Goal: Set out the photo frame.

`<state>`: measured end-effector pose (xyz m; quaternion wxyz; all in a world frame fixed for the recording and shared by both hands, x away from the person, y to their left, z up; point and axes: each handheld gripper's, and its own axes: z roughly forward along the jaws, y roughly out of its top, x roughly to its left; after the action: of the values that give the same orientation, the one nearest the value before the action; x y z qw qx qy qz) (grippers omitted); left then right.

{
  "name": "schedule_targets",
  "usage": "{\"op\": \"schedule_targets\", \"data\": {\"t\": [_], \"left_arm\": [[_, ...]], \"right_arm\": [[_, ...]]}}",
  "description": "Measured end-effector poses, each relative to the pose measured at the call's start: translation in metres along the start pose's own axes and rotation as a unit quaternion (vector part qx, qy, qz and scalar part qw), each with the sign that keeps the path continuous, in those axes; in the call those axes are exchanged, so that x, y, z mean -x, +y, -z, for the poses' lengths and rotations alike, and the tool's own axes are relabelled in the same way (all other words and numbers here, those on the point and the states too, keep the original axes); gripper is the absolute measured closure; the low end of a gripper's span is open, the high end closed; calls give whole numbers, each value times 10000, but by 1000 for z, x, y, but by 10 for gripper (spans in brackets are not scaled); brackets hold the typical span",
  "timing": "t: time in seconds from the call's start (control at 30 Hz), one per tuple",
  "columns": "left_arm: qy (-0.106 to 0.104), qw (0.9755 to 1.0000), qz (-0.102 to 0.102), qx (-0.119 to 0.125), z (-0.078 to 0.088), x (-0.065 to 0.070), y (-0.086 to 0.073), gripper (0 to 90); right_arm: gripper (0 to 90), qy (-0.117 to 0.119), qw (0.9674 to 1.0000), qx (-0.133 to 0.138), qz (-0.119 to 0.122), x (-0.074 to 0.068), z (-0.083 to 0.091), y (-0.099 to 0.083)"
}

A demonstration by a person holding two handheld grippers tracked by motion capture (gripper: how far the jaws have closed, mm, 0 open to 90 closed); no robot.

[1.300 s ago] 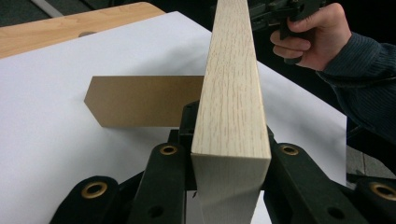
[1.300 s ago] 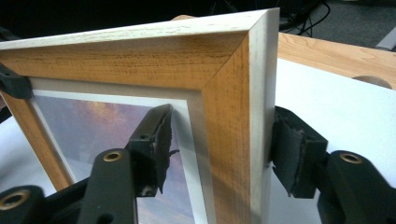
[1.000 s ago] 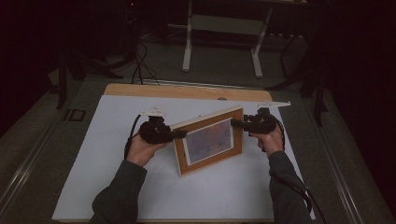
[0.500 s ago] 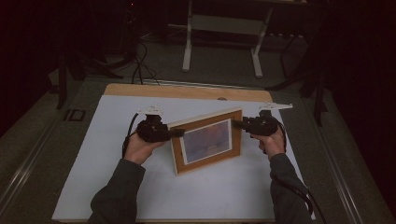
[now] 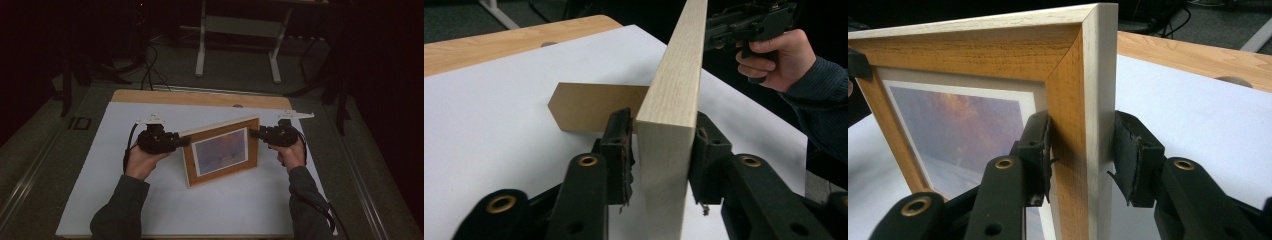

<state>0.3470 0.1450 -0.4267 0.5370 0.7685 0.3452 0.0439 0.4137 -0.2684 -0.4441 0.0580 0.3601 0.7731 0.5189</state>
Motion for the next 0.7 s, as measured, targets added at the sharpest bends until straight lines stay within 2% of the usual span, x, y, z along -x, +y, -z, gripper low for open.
{"op": "schedule_targets", "data": {"t": [0.43, 0.7], "left_arm": [[-28, 9999, 122, 107, -2, -7, 0, 680], [5, 9999, 100, 101, -3, -11, 2, 667]], "right_arm": [[618, -155, 9999, 11, -2, -9, 5, -6], [621, -255, 9997, 31, -30, -14, 7, -9]]}}
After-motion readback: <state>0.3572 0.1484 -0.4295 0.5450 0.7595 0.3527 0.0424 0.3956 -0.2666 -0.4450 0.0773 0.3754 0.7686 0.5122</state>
